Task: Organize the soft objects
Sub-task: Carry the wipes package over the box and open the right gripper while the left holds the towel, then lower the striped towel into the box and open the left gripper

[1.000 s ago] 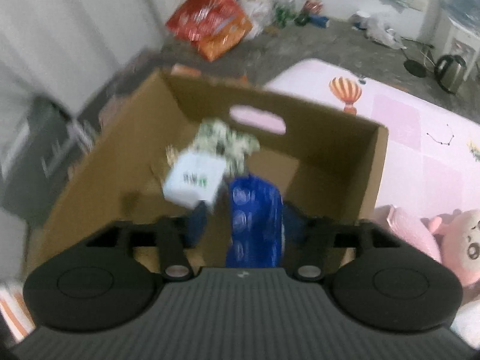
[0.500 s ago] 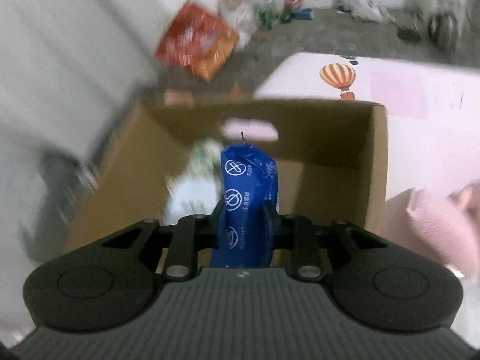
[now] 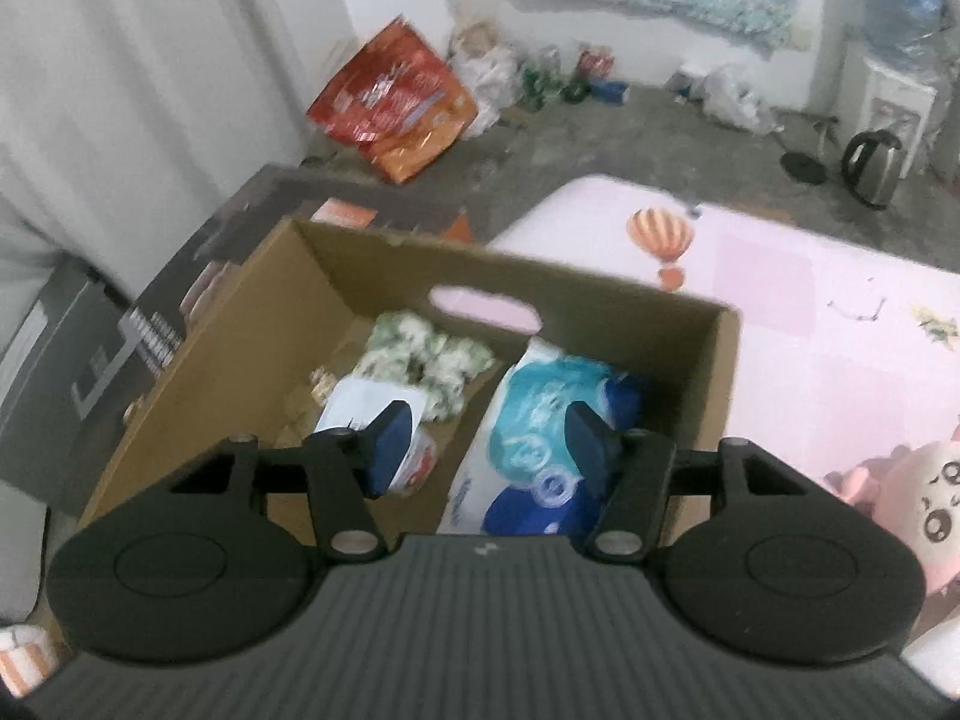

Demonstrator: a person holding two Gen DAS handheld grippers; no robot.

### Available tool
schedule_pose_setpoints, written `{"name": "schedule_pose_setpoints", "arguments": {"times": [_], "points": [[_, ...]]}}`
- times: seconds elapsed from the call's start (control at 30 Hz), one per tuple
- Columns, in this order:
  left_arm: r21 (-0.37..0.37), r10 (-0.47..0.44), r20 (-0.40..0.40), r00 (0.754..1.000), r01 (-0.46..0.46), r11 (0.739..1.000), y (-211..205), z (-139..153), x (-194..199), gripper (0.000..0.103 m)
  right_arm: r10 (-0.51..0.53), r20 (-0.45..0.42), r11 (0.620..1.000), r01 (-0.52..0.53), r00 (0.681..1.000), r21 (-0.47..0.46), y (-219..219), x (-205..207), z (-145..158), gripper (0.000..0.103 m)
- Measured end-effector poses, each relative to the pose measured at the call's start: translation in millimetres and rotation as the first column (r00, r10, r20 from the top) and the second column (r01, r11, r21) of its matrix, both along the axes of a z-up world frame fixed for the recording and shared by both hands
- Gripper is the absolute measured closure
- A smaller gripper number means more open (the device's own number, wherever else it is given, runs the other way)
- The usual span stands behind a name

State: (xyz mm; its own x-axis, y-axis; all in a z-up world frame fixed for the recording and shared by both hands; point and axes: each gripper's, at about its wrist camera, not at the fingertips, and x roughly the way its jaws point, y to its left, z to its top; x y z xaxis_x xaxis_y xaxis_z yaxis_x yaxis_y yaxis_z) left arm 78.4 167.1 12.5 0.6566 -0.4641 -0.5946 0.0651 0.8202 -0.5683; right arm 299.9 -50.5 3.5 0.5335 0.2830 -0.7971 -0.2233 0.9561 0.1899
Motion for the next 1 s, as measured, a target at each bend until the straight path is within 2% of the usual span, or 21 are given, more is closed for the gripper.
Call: {"name": "schedule_pose_setpoints", "arguments": {"times": [0.2,0.4,0.47,0.53,0.63,0.87,1.0], "points": [[0.010,0.002,0.006,1.000,-0.002,1.000,-1.3,1.7,-1.8,0.059,-0.011,-0.128,0.997,0.001,0.992,-0.077,26.9,21.3,-34.6,0.041],[0.014,-0.005,0.006,1.000,0.005,1.000,-0.2,2.9,-4.5,0.059,-0.025,-0.186,0.985,-0.007,0.982,-0.172,45.0,36.3,-59.3,0.036],[0.015,-0.004,0.008,1.000,0.004,1.000,0.2,2.9,-3.2,0.059,-0.007,-0.212,0.979,-0.036,0.977,-0.200,50.7,39.0,-68.6,0.032],[0.011,-0.004,0.007,1.000,0.004,1.000,1.1,1.6,-1.7,0.059,0.012,-0.219,0.974,-0.061,0.976,-0.218,57.0,39.6,-76.4,0.018],[0.003,-0.003,0.005,1.000,0.003,1.000,1.9,-0.3,-1.0,0.059,0.058,-0.216,0.980,-0.096,0.975,-0.173,63.2,38.5,-87.3,0.002],[0.006,-0.007,-0.008,1.000,0.007,1.000,0.5,-3.8,0.0,0.059,0.143,-0.172,0.989,-0.148,0.975,-0.018,65.6,31.0,-87.7,0.002],[0.014,-0.002,-0.009,1.000,0.002,1.000,-2.3,-3.4,-1.1,0.059,0.190,-0.119,0.981,-0.193,0.975,-0.011,70.2,23.7,-84.0,0.006]]}}
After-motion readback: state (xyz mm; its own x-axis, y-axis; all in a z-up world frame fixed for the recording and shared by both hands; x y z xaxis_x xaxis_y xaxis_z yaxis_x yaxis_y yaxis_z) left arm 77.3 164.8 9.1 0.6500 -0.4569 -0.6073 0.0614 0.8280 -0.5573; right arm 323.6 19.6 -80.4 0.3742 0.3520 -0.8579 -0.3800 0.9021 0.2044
